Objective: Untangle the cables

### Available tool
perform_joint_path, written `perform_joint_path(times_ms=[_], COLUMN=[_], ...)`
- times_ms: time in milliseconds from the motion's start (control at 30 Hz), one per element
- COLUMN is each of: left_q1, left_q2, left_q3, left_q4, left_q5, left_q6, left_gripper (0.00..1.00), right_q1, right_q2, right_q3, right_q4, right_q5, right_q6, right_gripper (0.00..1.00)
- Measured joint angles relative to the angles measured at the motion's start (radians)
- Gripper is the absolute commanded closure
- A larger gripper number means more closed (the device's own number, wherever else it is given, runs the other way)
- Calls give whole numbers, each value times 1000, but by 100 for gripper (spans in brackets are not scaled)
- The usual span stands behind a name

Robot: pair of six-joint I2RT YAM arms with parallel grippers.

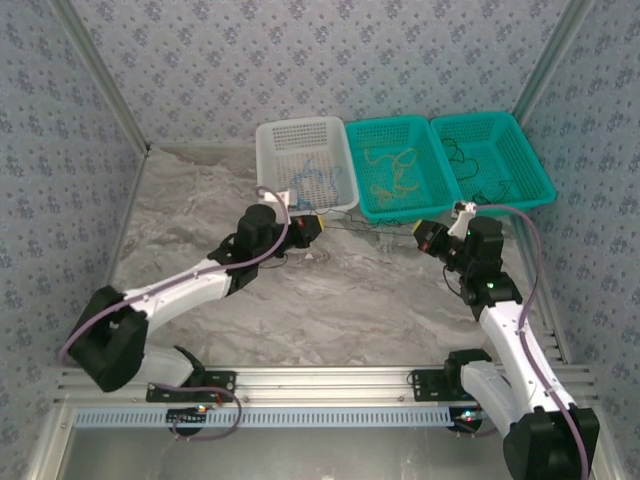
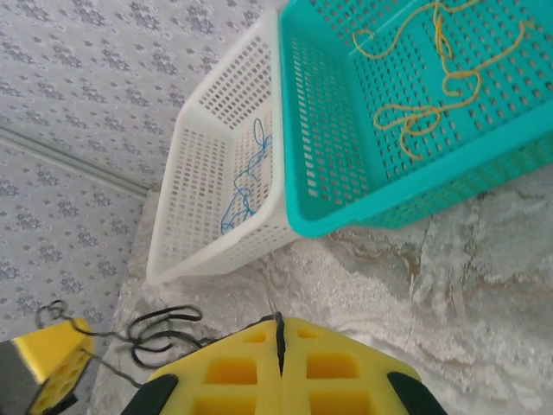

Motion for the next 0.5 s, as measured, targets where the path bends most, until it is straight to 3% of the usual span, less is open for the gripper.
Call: perform_joint_path(times_ms=[67, 167, 267, 500], left_q1=[-9, -77, -133, -103], left_q2=[91, 195, 246, 252], left_q3=[69, 134, 133, 112], left_q4=[-42, -96, -124, -88], left_q5=[48, 116, 204, 340], left_q6=[69, 179, 250, 327], left_gripper=[96, 66, 48, 27], right_q1=[9, 35, 64, 138], right_q2=[2, 2, 2, 19], right_q3=[-6, -8, 0, 88], right_q4=[35, 92, 100, 23], right_q5=[-4, -32, -61, -123], right_q6=[-19, -63, -133, -296], right_gripper=[100, 100, 100, 100])
